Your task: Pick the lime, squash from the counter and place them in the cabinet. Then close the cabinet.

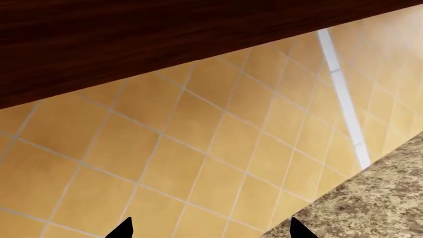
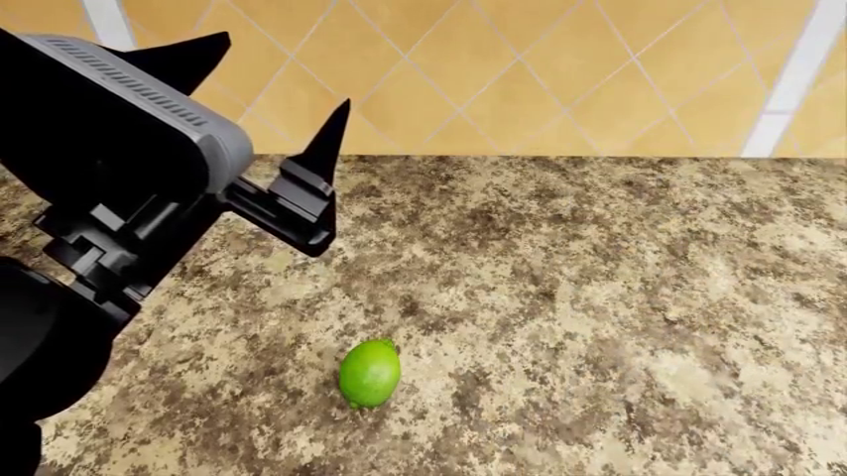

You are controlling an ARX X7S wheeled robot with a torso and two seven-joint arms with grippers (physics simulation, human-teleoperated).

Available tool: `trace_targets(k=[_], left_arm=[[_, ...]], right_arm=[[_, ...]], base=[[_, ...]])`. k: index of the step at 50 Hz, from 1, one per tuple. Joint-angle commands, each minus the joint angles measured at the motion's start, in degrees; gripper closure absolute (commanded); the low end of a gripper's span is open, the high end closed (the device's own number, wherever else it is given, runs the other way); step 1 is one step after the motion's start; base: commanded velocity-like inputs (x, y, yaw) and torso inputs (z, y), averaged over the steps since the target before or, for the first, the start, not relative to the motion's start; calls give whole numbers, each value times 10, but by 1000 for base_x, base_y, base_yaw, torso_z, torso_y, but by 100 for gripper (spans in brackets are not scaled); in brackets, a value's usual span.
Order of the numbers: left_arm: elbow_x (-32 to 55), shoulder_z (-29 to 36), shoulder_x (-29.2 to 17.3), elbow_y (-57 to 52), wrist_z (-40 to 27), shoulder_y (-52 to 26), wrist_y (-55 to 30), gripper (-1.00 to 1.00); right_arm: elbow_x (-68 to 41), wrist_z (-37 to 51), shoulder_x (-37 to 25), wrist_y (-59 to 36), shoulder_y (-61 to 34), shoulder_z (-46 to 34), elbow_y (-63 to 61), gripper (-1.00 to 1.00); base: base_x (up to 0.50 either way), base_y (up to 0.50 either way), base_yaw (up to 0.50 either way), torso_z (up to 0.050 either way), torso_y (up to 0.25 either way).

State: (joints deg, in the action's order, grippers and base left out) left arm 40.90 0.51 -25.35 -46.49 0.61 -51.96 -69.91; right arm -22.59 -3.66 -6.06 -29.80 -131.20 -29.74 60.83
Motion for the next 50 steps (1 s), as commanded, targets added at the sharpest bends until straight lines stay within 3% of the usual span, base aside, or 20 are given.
trace_targets(k=[1, 2, 3, 9, 23, 40, 50], left_arm=[[13, -10, -4, -3, -5, -5, -8, -100], [13, -9, -4, -3, -5, -6, -7, -100], [13, -10, -4, -3, -5, -6, -7, -100], [12, -8, -7, -1, -5, -2, -1, -100], [3, 2, -11, 7, -6, 16, 20, -100], [-3, 0, -15, 13, -10, 31, 43, -100], [-3, -2, -22, 17, -9, 35, 49, -100]], right_arm=[[130, -46, 35, -53, -38, 98, 62, 100], [145, -49, 37, -60, -38, 112, 61, 100], [159, -51, 39, -65, -38, 127, 59, -100], [210, -72, 47, -58, -38, 188, 40, -100], [191, -113, 34, -27, 30, 178, -133, -100], [99, -189, -40, -232, 180, 200, -556, -100], [69, -190, -78, -316, 218, 222, -722, -100]], base=[[0, 0, 0, 0, 0], [0, 0, 0, 0, 0], [0, 0, 0, 0, 0], [0, 0, 0, 0, 2], [0, 0, 0, 0, 0], [0, 0, 0, 0, 0], [0, 0, 0, 0, 0]])
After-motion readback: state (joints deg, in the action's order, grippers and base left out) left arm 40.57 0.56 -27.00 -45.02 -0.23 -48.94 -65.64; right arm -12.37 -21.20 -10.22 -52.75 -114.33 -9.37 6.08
